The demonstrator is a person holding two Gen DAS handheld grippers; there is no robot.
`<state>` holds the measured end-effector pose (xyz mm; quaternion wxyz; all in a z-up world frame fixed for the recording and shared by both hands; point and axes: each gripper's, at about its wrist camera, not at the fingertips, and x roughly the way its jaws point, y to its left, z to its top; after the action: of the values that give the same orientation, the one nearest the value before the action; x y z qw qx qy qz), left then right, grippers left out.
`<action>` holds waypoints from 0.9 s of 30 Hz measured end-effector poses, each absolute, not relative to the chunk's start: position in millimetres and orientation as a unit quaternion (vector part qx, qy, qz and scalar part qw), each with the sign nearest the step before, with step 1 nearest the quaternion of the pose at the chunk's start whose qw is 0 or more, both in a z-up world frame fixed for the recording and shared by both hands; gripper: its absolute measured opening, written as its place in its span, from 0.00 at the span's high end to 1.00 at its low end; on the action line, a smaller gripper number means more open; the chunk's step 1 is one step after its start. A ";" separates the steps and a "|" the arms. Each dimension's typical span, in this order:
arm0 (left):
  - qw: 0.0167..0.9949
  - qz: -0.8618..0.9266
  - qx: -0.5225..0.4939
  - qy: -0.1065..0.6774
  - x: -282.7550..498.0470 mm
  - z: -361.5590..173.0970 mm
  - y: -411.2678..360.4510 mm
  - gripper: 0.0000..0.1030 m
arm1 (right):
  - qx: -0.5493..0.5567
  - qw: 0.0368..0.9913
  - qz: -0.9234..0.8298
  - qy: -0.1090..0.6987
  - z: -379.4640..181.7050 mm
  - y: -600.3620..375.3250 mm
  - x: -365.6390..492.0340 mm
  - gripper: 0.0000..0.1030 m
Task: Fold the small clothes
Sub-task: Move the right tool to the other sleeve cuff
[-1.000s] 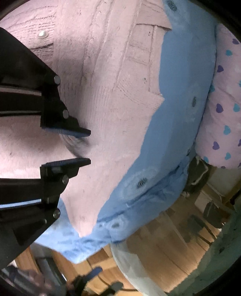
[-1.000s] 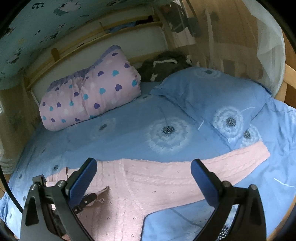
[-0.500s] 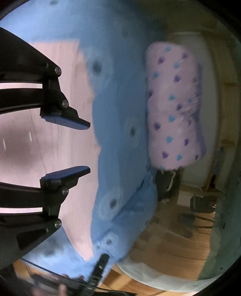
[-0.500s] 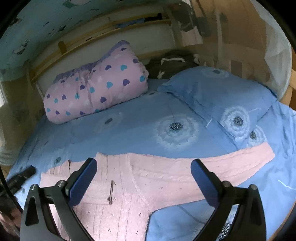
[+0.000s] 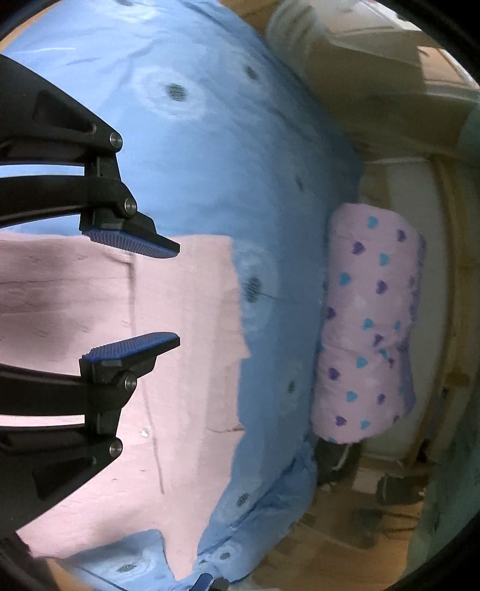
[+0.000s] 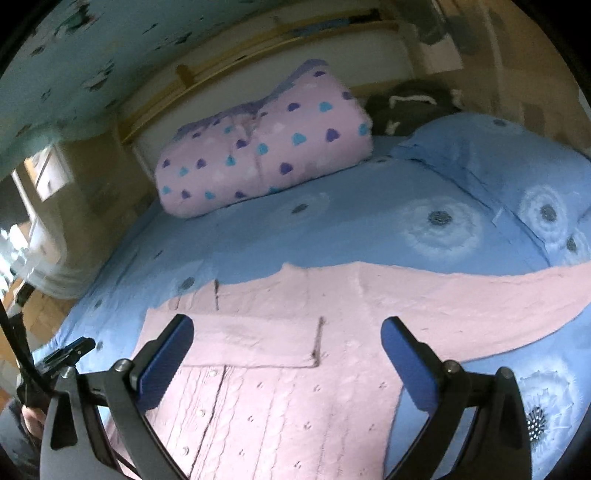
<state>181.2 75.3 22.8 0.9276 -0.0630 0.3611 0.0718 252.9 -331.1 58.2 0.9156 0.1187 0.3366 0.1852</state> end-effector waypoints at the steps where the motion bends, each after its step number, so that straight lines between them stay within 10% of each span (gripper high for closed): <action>1: 0.923 0.064 -0.071 0.374 182.4 21.2 76.5 0.66 | 0.107 0.917 0.190 0.335 57.7 -324.5 249.5 0.00; 27: 0.907 0.081 -0.123 0.394 186.3 12.7 86.0 0.65 | 0.280 0.906 0.001 0.316 32.9 -560.4 259.1 0.00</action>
<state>186.3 86.0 12.7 0.9072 -0.1231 0.3939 0.0812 259.1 -560.4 33.0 0.9065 0.2798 0.3163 0.0012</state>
